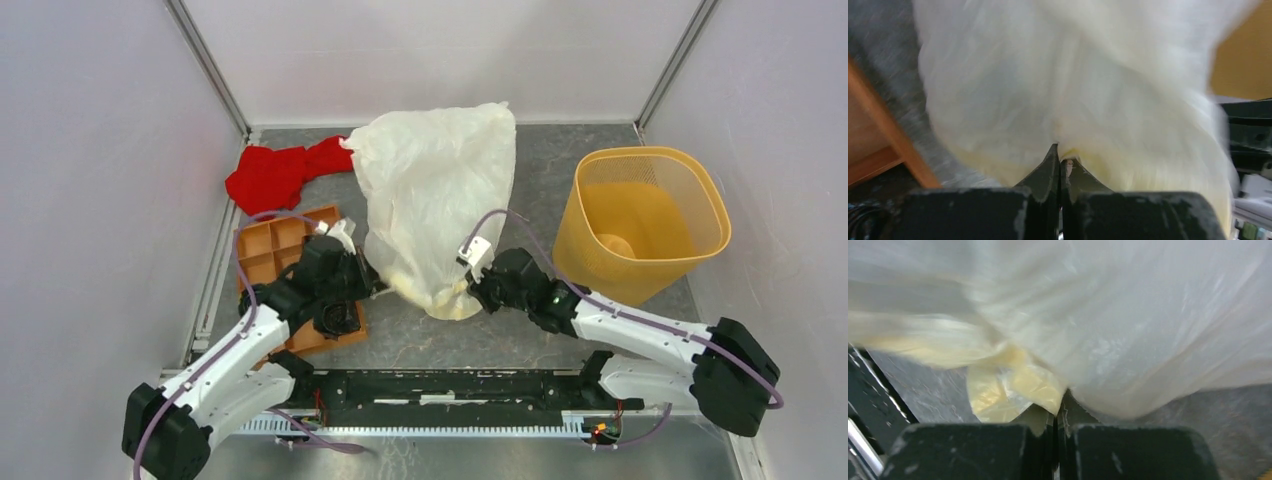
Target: Put the trash bags into the trash bin
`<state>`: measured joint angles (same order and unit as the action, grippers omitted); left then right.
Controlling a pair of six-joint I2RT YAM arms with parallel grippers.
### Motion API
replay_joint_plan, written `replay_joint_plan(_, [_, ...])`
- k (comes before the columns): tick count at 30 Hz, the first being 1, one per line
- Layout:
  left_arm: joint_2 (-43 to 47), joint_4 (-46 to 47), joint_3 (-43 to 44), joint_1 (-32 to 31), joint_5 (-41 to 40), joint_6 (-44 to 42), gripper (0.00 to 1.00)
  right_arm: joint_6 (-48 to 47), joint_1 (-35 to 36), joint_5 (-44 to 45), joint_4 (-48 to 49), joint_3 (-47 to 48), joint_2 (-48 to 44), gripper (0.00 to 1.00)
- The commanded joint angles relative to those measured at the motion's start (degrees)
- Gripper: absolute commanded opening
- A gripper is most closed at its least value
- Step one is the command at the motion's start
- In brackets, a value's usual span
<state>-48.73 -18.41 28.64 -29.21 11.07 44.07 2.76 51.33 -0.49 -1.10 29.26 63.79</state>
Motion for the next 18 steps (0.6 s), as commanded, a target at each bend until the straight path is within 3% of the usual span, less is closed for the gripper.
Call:
replay_joint_plan(1, [-3.1, 5.6, 27.7, 0.4, 5.4, -3.0, 0.02, -5.1, 0.1, 4.0, -2.8, 24.8, -4.6, 0.00])
replay_joint_plan(4, [-7.6, 4.4, 48.6, 0.3, 12.6, -4.4, 0.02, -6.5, 0.1, 1.8, -6.2, 36.4, -7.0, 0.01])
replay_joint_plan(6, [-5.3, 9.4, 51.8, 0.3, 14.8, -2.7, 0.02, -7.5, 0.1, -2.4, -3.7, 36.2, -10.7, 0.02])
replay_joint_plan(9, [2.9, 14.2, 42.4, 0.3, 7.7, -1.3, 0.02, -10.3, 0.1, 3.2, 1.5, 24.8, -17.9, 0.08])
replay_joint_plan(12, [8.2, 6.2, 27.4, 0.3, -4.1, 3.6, 0.02, -3.9, 0.0, 14.4, 2.1, 12.6, -21.1, 0.01])
replay_joint_plan(15, [7.1, 4.5, 11.0, 0.3, 5.6, 7.0, 0.02, 4.2, 0.1, 9.9, 4.9, 0.1, -22.1, 0.01])
replay_joint_plan(18, [8.6, 9.2, 1.0, 0.4, 9.9, 12.5, 0.02, 5.5, 0.1, 6.4, 4.5, -0.9, -20.9, 0.01])
